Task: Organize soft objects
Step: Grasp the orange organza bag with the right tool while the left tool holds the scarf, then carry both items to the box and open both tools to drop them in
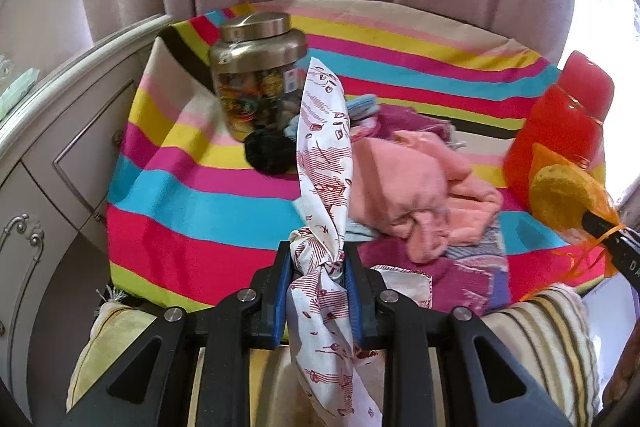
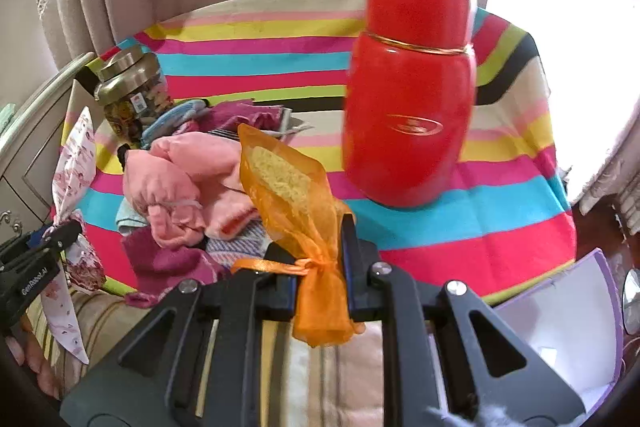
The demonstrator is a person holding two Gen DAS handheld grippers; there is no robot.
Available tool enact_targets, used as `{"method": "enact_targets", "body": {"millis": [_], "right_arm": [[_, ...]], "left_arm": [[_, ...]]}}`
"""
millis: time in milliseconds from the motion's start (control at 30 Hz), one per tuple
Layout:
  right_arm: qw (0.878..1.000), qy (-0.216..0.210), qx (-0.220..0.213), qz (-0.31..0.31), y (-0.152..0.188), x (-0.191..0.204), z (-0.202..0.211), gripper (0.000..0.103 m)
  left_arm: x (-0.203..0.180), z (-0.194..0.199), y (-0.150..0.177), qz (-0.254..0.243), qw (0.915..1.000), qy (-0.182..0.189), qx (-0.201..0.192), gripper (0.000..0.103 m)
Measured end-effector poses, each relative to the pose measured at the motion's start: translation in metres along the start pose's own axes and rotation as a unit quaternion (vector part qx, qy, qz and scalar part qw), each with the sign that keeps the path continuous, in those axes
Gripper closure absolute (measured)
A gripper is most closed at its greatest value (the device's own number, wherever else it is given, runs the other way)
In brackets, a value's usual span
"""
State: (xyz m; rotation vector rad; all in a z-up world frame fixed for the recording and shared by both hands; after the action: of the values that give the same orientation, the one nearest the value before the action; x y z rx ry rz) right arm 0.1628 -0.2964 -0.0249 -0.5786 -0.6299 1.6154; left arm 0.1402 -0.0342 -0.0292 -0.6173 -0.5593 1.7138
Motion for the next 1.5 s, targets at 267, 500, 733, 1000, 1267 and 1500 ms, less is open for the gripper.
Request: {"method": "enact_targets", "body": {"millis": [267, 500, 733, 1000, 1267, 1500], "right_arm": [[0.999, 0.031, 0.009, -0.019, 0.022, -0.035, 0.018, 0.083], [0.997, 0.057, 0.017, -0.044, 0.043, -0.072, 0.033, 0.083], [0.994, 0.073, 0.021, -0.072, 0.063, -0.107, 0.044, 0.083], [0.990, 0.093, 0.029, -0.101, 0.090, -0.144, 0.055, 0.083], [0.978, 0.143, 0.070, -0.137, 0.130, -0.192, 0.061, 0.083], [0.969, 0.167, 0.098, -0.154, 0.148, -0.210, 0.060, 0.063]], "left_arm": [[-0.044, 0.016, 0.009, -0.029, 0.9989, 0.037, -0.004, 0.077], [-0.085, 0.027, 0.022, -0.060, 0.9964, 0.061, -0.002, 0.077], [-0.127, 0.040, 0.034, -0.092, 0.9918, 0.088, -0.005, 0.077], [-0.182, 0.056, 0.056, -0.124, 0.9813, 0.146, 0.012, 0.077], [-0.235, 0.066, 0.089, -0.154, 0.9655, 0.203, 0.052, 0.077], [-0.270, 0.074, 0.115, -0.172, 0.9459, 0.258, 0.094, 0.057]]}}
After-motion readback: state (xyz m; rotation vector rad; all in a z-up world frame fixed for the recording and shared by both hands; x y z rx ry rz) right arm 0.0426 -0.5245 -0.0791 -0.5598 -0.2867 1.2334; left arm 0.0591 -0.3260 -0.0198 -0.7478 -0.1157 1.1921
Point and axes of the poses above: each gripper's, at about its wrist camera, not at the fingertips, and z roughly against the way its jaws point, x to its left, y to its underside, the point moved 10 cm from there along -z, roughly the way its jaws point, and after that the axes turned 10 degrees about z, right-handed, at the moved point
